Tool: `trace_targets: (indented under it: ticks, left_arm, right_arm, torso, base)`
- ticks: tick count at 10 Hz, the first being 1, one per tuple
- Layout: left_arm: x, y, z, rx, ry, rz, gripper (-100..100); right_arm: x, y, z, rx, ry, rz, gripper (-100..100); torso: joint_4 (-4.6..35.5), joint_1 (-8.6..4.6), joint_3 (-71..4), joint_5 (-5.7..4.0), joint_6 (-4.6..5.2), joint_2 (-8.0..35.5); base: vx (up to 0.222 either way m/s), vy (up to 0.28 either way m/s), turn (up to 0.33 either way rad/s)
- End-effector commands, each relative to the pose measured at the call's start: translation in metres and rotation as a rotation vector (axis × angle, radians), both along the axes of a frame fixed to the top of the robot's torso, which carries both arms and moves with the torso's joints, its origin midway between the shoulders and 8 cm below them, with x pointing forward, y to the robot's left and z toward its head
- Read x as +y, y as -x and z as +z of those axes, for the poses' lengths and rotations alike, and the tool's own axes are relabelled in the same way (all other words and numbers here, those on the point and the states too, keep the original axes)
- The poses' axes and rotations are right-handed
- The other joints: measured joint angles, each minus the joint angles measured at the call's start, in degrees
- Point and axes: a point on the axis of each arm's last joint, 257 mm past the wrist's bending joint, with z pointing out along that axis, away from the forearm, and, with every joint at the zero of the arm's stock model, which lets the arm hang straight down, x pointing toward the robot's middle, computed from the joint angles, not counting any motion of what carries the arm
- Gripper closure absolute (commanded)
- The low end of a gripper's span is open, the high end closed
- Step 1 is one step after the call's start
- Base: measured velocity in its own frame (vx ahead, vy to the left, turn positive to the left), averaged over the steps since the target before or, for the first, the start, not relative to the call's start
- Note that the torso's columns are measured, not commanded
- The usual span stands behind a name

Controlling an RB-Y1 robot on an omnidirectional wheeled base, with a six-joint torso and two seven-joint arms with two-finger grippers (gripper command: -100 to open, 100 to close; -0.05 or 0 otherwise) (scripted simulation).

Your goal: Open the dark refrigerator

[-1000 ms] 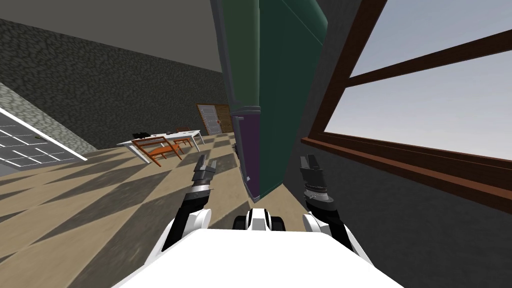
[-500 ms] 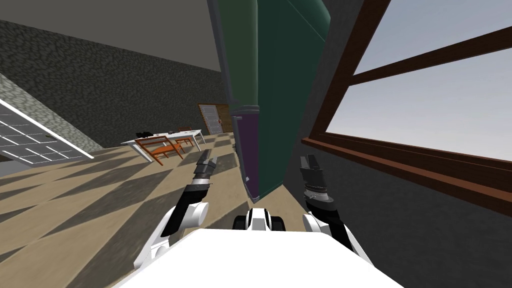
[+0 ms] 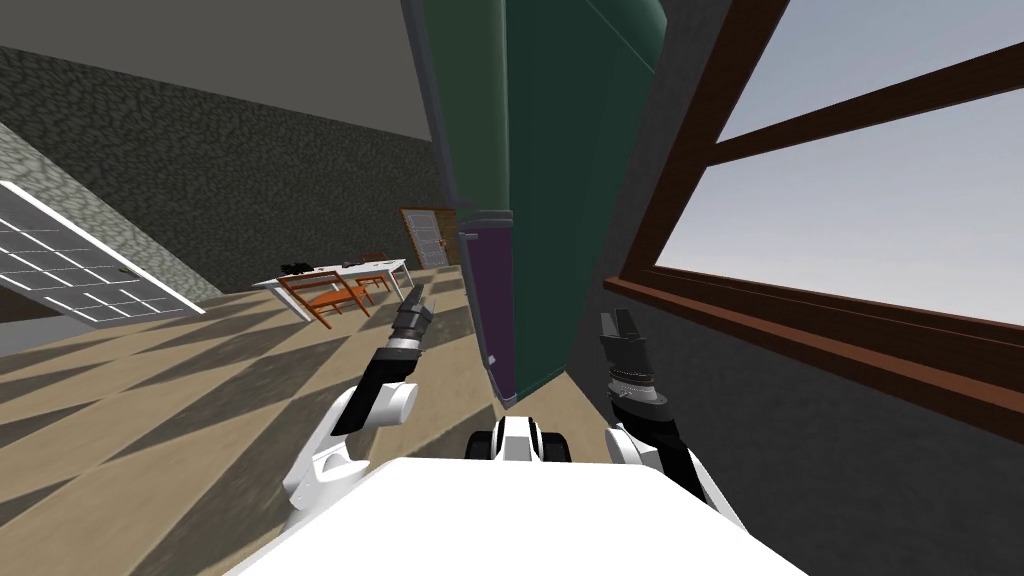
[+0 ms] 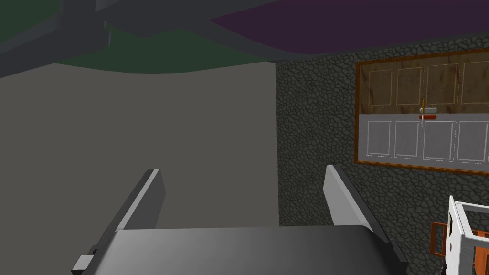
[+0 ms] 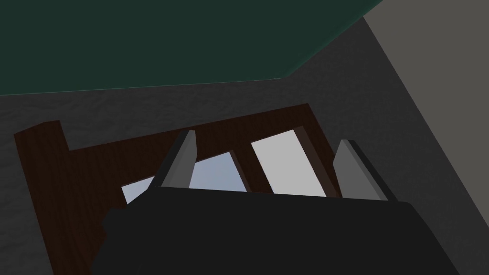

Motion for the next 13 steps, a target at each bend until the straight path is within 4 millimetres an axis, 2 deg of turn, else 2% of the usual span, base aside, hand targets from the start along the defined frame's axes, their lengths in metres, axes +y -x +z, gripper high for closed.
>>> trace_targets:
  ticks: [1, 2, 5, 6, 7, 8, 10, 13]
  left_arm:
    - [0.002, -0.013, 0.022, -0.012, -0.045, 0.028, -100]
    - [0.002, -0.015, 0.023, -0.009, -0.043, 0.029, -100]
    - [0.007, -0.027, 0.056, -0.031, -0.095, 0.081, -100]
    - [0.007, -0.030, 0.059, -0.028, -0.090, 0.081, -100]
    - [0.009, -0.033, 0.071, -0.036, -0.104, 0.100, -100]
    - [0.009, -0.034, 0.072, -0.035, -0.102, 0.101, -100]
    - [0.013, -0.039, 0.098, -0.053, -0.123, 0.141, -100]
    - [0.015, -0.043, 0.113, -0.056, -0.124, 0.163, -100]
  right_arm:
    - [0.000, 0.000, 0.000, 0.000, 0.000, 0.000, 0]
    - [0.000, 0.000, 0.000, 0.000, 0.000, 0.000, 0]
    - [0.000, 0.000, 0.000, 0.000, 0.000, 0.000, 0]
    - [0.000, 0.000, 0.000, 0.000, 0.000, 0.000, 0]
    - [0.000, 0.000, 0.000, 0.000, 0.000, 0.000, 0]
    - [0.000, 0.000, 0.000, 0.000, 0.000, 0.000, 0]
    - [0.000, 0.000, 0.000, 0.000, 0.000, 0.000, 0]
    - [0.000, 0.000, 0.000, 0.000, 0.000, 0.000, 0]
  torso:
    - [0.01, -0.06, 0.00, -0.01, 0.00, 0.00]
    - [0.00, -0.09, -0.01, -0.03, -0.01, -0.02]
    - [0.00, -0.11, 0.00, -0.03, 0.00, 0.00]
    - [-0.01, -0.18, -0.03, -0.05, -0.01, -0.05]
    - [-0.02, -0.04, -0.04, -0.02, 0.01, -0.06]
    - [-0.01, 0.04, -0.04, 0.01, 0.00, -0.06]
    - [0.02, -0.05, 0.02, -0.01, 0.00, 0.03]
    - [0.00, -0.07, -0.01, -0.02, 0.00, -0.02]
  base:
    - [0.032, -0.062, 0.073]
    - [0.028, -0.052, 0.026]
    - [0.023, -0.073, 0.062]
    - [0.038, -0.067, 0.026]
    - [0.042, -0.047, 0.030]
    - [0.027, -0.034, 0.024]
    - [0.020, -0.059, 0.060]
    - [0.023, -0.054, 0.031]
